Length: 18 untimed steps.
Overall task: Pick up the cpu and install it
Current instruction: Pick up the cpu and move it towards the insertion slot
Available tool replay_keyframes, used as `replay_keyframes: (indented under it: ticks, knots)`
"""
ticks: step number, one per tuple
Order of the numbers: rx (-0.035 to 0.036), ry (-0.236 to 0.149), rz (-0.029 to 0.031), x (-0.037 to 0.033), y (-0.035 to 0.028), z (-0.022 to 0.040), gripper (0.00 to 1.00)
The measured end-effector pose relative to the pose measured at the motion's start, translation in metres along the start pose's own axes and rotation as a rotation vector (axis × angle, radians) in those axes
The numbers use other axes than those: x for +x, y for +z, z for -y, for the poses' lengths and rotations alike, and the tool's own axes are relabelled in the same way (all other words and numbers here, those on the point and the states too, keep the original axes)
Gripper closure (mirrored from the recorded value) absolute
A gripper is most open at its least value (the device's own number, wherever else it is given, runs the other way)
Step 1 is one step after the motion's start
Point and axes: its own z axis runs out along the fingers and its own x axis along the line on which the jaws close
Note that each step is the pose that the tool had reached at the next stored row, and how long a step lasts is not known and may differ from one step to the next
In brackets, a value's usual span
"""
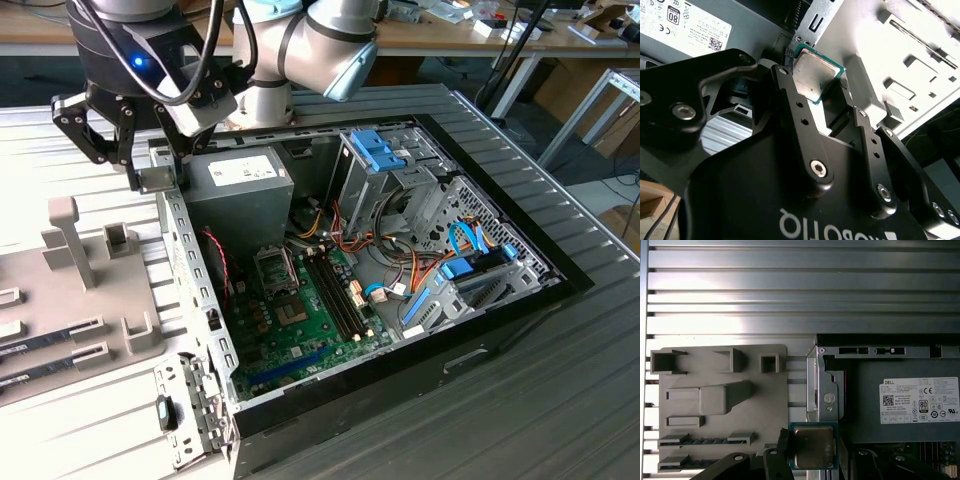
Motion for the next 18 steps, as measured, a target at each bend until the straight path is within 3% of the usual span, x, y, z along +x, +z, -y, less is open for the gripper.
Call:
replay_keyframes:
  ticks: [18]
  knots:
    - [0.0,0.0,0.0,-0.0081,0.0013,0.0,0.53]
